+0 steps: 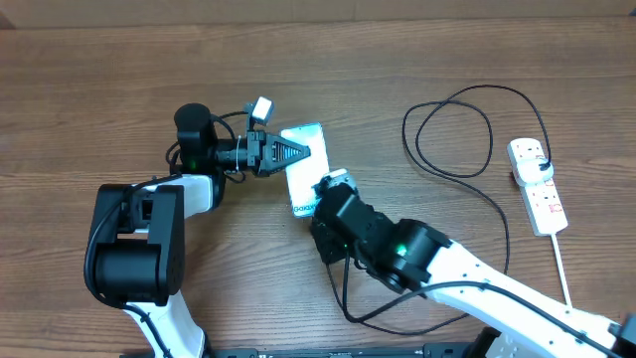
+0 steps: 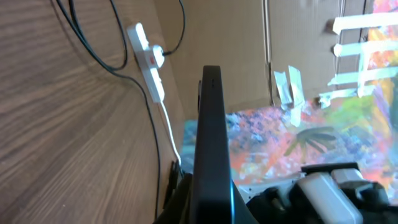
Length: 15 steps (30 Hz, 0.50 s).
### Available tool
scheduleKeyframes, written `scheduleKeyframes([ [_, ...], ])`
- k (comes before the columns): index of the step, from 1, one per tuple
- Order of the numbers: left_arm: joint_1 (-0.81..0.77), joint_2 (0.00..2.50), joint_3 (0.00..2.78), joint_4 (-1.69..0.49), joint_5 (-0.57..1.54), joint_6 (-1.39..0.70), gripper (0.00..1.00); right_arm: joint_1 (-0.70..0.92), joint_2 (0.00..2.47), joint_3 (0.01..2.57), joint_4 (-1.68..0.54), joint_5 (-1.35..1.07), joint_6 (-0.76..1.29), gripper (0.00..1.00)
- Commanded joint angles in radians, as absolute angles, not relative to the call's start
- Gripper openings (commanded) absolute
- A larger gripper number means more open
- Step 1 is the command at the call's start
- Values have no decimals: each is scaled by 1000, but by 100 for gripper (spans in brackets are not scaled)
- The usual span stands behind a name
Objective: Plug charger to phone and switch on socket
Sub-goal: 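Lower the phone with attached cable flat onto the table with both grippers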
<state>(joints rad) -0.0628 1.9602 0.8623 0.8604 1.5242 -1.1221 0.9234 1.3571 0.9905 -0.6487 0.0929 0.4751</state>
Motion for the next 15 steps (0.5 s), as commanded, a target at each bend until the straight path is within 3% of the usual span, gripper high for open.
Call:
scheduleKeyframes([
  [1, -75, 1963, 852, 864, 1526, -1108, 4, 918, 1251, 1030, -645, 57, 476, 70],
  [2, -84, 1963, 852, 864, 1470, -1122, 4, 918, 1222, 1030, -647, 49, 476, 80],
  [6, -129, 1963, 852, 863, 1281, -1193, 4, 918, 1112, 1030, -672, 49, 476, 100],
  [11, -228, 1963, 860, 833, 1069, -1235, 4, 918, 960, 1030, -753, 52, 475, 100],
  [15, -307, 1963, 919, 639, 978, -1172, 4, 918, 865, 1030, -842, 110, 476, 100],
])
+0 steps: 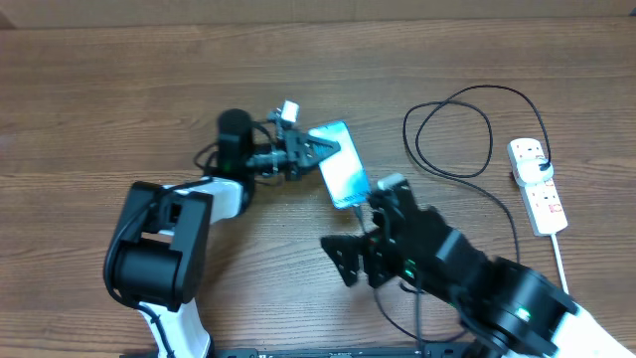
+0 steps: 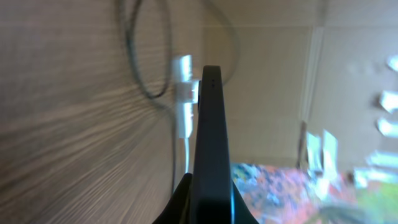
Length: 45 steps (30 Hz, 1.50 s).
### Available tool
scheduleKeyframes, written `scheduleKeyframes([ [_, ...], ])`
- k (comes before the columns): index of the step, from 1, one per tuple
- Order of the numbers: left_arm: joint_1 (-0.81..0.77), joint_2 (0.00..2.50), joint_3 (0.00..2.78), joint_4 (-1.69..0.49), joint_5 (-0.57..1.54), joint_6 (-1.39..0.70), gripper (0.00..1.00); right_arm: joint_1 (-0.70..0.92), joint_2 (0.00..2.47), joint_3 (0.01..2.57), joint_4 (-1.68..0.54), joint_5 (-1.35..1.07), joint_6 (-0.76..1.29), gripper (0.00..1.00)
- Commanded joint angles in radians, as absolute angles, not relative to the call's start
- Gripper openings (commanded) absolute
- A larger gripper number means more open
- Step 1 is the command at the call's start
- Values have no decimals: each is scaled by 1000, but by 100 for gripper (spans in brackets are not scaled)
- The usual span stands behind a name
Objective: Plug charger to phone and switch on socket
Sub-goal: 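Lower the phone with attached cable flat onto the table with both grippers, then hold the phone flat with the left gripper, release and lift the right gripper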
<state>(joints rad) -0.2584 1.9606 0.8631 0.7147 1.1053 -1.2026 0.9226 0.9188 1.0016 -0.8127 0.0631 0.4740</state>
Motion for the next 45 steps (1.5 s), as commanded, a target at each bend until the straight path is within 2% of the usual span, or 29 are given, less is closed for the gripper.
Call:
scheduleKeyframes([
  [1, -322, 1963, 947, 565, 971, -1137, 4, 918, 847, 1030, -866, 131, 476, 100],
  [4, -342, 1963, 1054, 295, 988, -961, 4, 918, 815, 1030, -919, 163, 476, 100],
  [9, -307, 1963, 1245, -324, 995, -479, 4, 918, 814, 1029, -957, 164, 498, 100],
  [12, -269, 1963, 1298, -630, 862, -248, 4, 918, 815, 1029, -957, 165, 498, 100],
  [16, -232, 1963, 1294, -849, 696, -128, 4, 918, 815, 1029, -957, 168, 498, 100],
  [24, -214, 1963, 1290, -880, 735, 147, 4, 918, 815, 1029, -957, 190, 498, 100],
  [28, -199, 1963, 1289, -877, 699, 141, 4, 918, 815, 1029, -957, 190, 498, 100],
  [33, -147, 1963, 1272, -826, 699, 38, 5, 918, 826, 1029, -957, 190, 498, 100],
  [45, -92, 1963, 1171, -782, 734, 87, 4, 918, 936, 1029, -936, 189, 498, 100],
])
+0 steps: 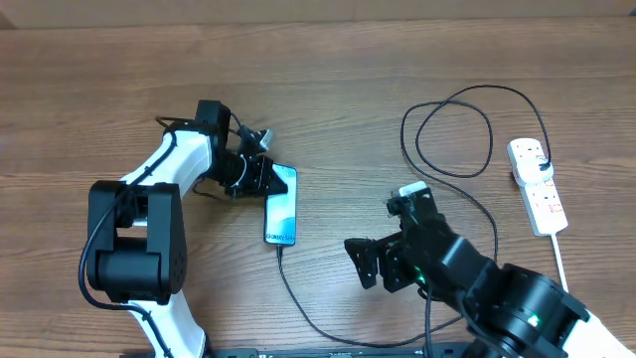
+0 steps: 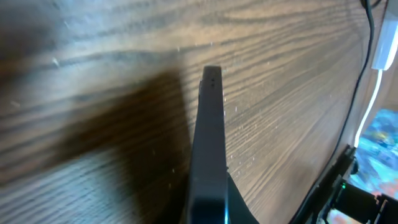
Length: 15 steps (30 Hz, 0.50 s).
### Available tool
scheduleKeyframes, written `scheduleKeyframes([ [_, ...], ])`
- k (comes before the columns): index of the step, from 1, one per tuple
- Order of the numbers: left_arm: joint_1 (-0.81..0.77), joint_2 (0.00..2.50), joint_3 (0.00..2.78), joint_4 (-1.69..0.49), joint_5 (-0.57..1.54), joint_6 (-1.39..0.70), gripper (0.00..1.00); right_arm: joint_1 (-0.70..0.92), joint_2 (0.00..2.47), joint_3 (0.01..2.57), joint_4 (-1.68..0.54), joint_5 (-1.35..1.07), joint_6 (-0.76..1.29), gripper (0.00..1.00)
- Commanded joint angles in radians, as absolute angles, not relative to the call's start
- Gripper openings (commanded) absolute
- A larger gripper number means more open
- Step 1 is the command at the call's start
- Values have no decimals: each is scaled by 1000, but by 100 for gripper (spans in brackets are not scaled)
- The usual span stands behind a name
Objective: Plug charger to phone and switch on socket
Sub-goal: 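Hold the phone flat with the left gripper, release and lift the right gripper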
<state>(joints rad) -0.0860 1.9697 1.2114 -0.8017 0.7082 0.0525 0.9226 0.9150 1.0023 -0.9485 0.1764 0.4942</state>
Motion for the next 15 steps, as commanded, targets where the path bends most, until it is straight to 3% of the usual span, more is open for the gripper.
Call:
scheduleKeyframes([
  [1, -92, 1963, 1161, -774, 737, 87, 4, 918, 947, 1029, -933, 186, 498, 100],
  [15, -91, 1963, 1103, -716, 721, 86, 6, 918, 1019, 1029, -922, 182, 529, 100],
])
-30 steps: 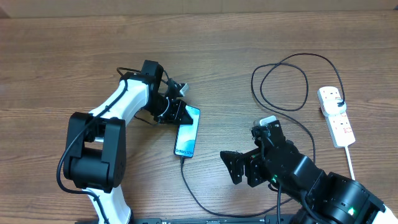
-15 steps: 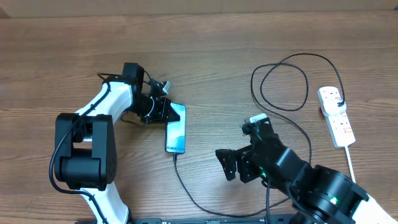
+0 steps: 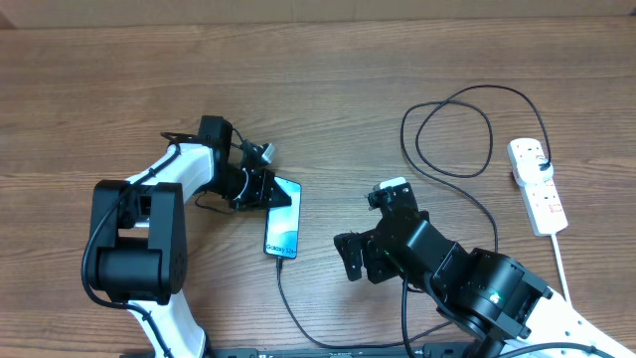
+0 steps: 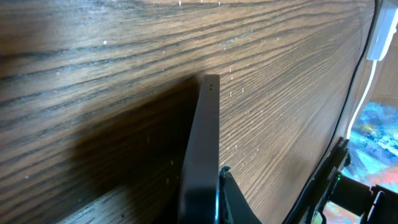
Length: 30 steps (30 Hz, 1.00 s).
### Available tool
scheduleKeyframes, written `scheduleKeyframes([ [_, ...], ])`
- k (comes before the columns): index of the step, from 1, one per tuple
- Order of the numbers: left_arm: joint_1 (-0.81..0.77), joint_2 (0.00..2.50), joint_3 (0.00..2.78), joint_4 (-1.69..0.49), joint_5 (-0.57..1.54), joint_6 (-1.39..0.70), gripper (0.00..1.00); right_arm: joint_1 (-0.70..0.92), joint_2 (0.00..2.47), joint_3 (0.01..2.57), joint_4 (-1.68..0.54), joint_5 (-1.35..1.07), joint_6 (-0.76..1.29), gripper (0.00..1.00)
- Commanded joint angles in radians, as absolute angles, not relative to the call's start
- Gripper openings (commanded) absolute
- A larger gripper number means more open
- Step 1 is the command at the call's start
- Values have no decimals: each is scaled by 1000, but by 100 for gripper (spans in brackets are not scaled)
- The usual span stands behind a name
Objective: Plug charger to phone and switch on socket
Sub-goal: 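Hold the phone flat with the left gripper, release and lift the right gripper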
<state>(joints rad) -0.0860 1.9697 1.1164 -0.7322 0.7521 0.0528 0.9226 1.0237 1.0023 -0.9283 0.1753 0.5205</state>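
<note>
The phone [image 3: 283, 221] has a lit screen and sits low over the wood left of centre, the left gripper [image 3: 262, 188] shut on its top end. In the left wrist view the phone [image 4: 203, 149] shows edge-on between the fingers [image 4: 235, 200], its shadow close beneath it. A black charger cable [image 3: 290, 298] leaves the phone's lower end and runs toward the front edge. The right gripper [image 3: 350, 261] hangs to the right of the phone, apart from it, fingers spread and holding nothing. The white socket strip [image 3: 538, 189] lies at the far right with a plug in it.
The black cable forms a loop [image 3: 452, 129] at the back right between the right arm and the strip. The strip's white lead [image 3: 563, 273] runs toward the front. In the left wrist view the socket strip [image 4: 380, 37] shows at the top right corner.
The phone has shifted a little to the right and forward, still in the left gripper. The right gripper has moved slightly left, toward the phone, still holding nothing.
First the left gripper held the phone up at mid-table with the right gripper at its lower end. Then the phone was farther right and the right gripper was off it. Later the phone was low at the left with the cable in its end, as now.
</note>
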Motion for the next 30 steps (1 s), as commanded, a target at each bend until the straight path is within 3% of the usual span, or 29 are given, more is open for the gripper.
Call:
scheduleKeyframes([
  [1, -91, 1963, 1098, -707, 722, 86, 5, 918, 1020, 1029, -922, 182, 529, 100],
  [21, -83, 1964, 1062, -611, 669, -146, 4, 918, 1020, 1029, -922, 182, 528, 100],
  [30, -83, 1964, 1062, -648, 617, -144, 18, 918, 1020, 1029, -922, 182, 528, 100],
])
